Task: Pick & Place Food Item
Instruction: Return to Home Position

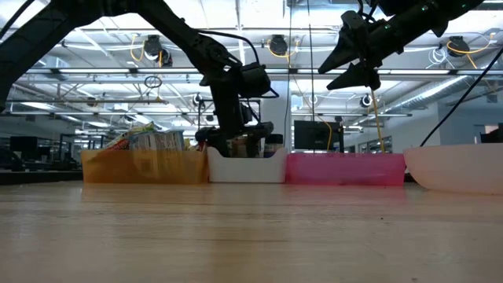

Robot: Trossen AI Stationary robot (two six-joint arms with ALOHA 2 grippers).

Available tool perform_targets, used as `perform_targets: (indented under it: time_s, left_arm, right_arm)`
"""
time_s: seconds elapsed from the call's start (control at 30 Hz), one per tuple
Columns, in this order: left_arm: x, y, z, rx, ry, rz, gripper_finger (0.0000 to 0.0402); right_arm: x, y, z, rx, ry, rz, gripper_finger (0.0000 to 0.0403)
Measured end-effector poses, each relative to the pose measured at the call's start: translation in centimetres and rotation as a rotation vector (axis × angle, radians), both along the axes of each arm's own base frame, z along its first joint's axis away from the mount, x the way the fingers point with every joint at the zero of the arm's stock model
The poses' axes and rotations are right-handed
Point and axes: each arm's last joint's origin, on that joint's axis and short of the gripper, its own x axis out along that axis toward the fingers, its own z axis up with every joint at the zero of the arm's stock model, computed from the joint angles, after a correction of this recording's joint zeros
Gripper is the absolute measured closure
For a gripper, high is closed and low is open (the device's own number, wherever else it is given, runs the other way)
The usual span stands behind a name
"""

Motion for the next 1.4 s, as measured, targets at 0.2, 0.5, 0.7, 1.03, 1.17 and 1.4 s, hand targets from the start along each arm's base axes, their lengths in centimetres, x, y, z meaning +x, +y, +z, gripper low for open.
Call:
perform_targets:
  time_s: [0.2, 0.5, 0.7, 1.03, 1.17, 1.4]
  left_arm:
    - [0.4, -0.1, 0.9, -0.08, -0.069, -0.055, 0.0108]
    - [-0.9, -1.7, 7.6, -0.034, -0.181, -0.142, 0.0141]
    - [-4.5, -3.5, 14.9, 0.082, -0.249, -0.22, 0.018]
    - [-15.8, -7.2, 28.0, 0.386, -0.525, -0.36, 0.0266]
    - [-20.3, -8.7, 30.5, 0.479, -0.597, -0.348, 0.0293]
    - [-27.2, -11.6, 28.8, 0.562, -0.662, -0.308, 0.0311]
  right_arm:
    - [0.0, 0.0, 0.0, 0.0, 0.0, 0.0, 0.0147]
    - [0.0, 0.0, 0.0, -0.001, -0.001, -0.002, 0.0147]
    - [0.0, 0.0, 0.0, -0.003, -0.002, -0.003, 0.0147]
    - [-2.4, 0.5, 2.9, -0.132, -0.143, 0.042, 0.0156]
    - [-4.6, 0.6, 4.8, -0.181, -0.231, 0.004, 0.0181]
    - [-9.5, 1.5, 7.1, -0.288, -0.346, -0.112, 0.0226]
